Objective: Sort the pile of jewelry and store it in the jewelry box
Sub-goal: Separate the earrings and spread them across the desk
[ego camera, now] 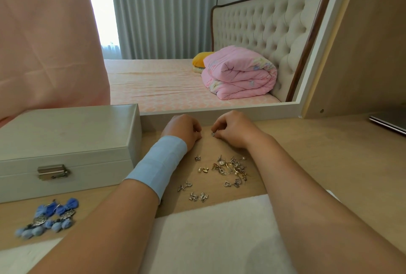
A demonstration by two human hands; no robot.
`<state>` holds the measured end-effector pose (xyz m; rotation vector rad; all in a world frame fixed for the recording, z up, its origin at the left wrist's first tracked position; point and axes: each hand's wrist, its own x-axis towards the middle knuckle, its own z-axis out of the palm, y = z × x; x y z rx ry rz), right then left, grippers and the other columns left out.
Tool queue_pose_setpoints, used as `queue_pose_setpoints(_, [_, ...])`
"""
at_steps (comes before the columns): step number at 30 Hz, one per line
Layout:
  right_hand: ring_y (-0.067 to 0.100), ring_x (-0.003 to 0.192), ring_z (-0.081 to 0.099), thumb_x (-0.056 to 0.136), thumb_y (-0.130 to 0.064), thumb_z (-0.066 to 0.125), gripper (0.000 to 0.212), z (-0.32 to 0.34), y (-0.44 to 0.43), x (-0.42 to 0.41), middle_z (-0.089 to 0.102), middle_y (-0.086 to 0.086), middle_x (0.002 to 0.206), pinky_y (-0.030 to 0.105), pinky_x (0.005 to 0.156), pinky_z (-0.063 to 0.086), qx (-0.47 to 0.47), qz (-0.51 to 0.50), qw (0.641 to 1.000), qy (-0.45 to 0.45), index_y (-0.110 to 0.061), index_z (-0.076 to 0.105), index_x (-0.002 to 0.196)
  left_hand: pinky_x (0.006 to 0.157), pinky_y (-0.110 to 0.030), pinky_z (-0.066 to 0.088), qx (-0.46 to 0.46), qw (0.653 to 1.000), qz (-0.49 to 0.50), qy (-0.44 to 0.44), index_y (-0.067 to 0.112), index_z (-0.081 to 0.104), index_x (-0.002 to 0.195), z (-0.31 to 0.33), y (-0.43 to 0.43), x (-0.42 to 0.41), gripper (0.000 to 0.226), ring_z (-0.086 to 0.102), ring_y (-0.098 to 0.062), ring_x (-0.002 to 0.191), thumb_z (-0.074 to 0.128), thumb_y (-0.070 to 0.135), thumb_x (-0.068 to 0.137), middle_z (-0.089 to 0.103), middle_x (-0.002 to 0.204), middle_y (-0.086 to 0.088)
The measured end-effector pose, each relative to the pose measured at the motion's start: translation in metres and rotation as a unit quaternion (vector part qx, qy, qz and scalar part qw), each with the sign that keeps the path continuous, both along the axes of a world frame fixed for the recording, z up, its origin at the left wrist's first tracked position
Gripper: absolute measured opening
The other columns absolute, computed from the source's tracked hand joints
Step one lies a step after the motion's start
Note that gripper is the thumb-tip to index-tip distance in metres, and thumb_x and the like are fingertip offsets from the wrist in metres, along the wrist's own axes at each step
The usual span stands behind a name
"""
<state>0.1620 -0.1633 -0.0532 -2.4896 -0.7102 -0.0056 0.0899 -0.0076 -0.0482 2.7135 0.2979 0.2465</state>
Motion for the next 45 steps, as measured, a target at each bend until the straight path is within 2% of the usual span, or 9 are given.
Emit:
queue_pose_setpoints(3, [0.006,0.080,0.067,0.085,-0.017,0.077,0.016,0.012,-0.008,-0.003,0.073,-0.007,0.089,0.023,0.080,0.051,0.045,0.009,0.998,0.033,-0.027,0.078,0.097,0.090,-0.032,0.050,0.028,0.999,0.008,-0.023,0.034,0.066,0.118,0.002,0.001,-0.003,0.027,0.058,-0.016,0.109,0.062,0.038,0.093,0.062,0.121,0.007])
queue_pose_setpoints(7, [0.002,0.062,0.059,0.088,-0.014,0.076,0.015,0.039,-0.024,-0.018,0.073,-0.007,0.086,0.017,0.063,0.047,0.024,0.041,0.997,0.068,-0.026,0.079,0.096,0.092,-0.032,0.048,0.039,0.998,-0.018,-0.050,0.034,0.065,0.119,0.016,0.001,-0.014,0.027,0.056,-0.014,0.107,0.062,0.037,0.093,0.059,0.117,0.008])
queue_pose_setpoints(14, [0.009,0.067,0.063,0.077,-0.026,0.084,0.016,0.048,-0.026,-0.040,0.077,-0.011,0.091,0.035,0.081,0.058,-0.108,0.098,0.979,0.142,-0.034,0.081,0.092,0.096,-0.027,0.045,0.037,0.984,-0.152,0.085,0.034,0.070,0.108,0.035,-0.005,-0.036,0.017,0.060,-0.009,0.099,0.067,0.033,0.091,0.063,0.102,0.014])
queue_pose_setpoints(18, [0.014,0.075,0.064,0.080,-0.019,0.083,0.012,0.040,-0.021,-0.040,0.078,-0.011,0.082,0.034,0.075,0.057,-0.120,0.099,0.978,0.142,-0.028,0.083,0.088,0.092,-0.024,0.045,0.036,0.981,-0.164,0.093,0.035,0.070,0.105,0.030,-0.005,-0.043,0.017,0.060,-0.007,0.095,0.068,0.032,0.089,0.063,0.100,0.015])
queue_pose_setpoints(22, [0.013,0.067,0.059,0.086,-0.014,0.077,0.007,0.035,-0.019,-0.039,0.077,-0.005,0.078,0.025,0.064,0.051,-0.104,0.096,0.978,0.151,-0.020,0.082,0.087,0.093,-0.024,0.046,0.019,0.981,-0.175,0.086,0.035,0.070,0.105,0.021,-0.007,-0.041,0.017,0.060,-0.007,0.095,0.067,0.028,0.090,0.064,0.100,0.015])
queue_pose_setpoints(27, [0.010,0.059,0.059,0.090,-0.027,0.073,0.010,0.035,-0.023,-0.036,0.074,-0.008,0.076,0.028,0.067,0.048,-0.067,0.088,0.983,0.146,-0.021,0.079,0.085,0.087,-0.024,0.050,-0.088,0.981,-0.168,0.049,0.032,0.067,0.098,0.014,-0.005,-0.034,0.016,0.065,-0.003,0.084,0.070,0.021,0.087,0.072,0.088,0.015])
queue_pose_setpoints(33, [0.009,0.058,0.056,0.093,-0.030,0.070,0.011,0.040,-0.029,-0.036,0.076,-0.006,0.082,0.022,0.049,0.035,-0.004,0.076,0.981,0.177,-0.025,0.077,0.086,0.092,-0.034,0.056,-0.223,0.956,-0.185,0.038,0.022,0.068,0.100,0.017,-0.002,-0.037,0.021,0.073,-0.015,0.086,0.077,0.012,0.083,0.077,0.085,0.003])
queue_pose_setpoints(40, [0.010,0.059,0.056,0.093,-0.034,0.070,0.009,0.045,-0.024,-0.040,0.075,-0.007,0.083,0.022,0.049,0.037,-0.004,0.069,0.984,0.165,-0.026,0.075,0.091,0.076,-0.026,0.054,-0.169,0.976,-0.139,0.005,0.025,0.073,0.087,0.021,0.002,-0.036,0.008,0.060,-0.008,0.064,0.079,0.024,0.082,0.072,0.073,0.008])
queue_pose_setpoints(45, [0.010,0.056,0.055,0.088,-0.015,0.074,0.011,0.049,-0.012,-0.044,0.072,-0.009,0.079,0.024,0.059,0.046,-0.022,0.101,0.987,0.122,-0.025,0.076,0.090,0.063,-0.019,0.043,-0.051,0.994,-0.088,0.032,0.025,0.070,0.083,0.036,0.017,-0.039,0.007,0.058,-0.003,0.067,0.077,0.023,0.083,0.066,0.076,0.012])
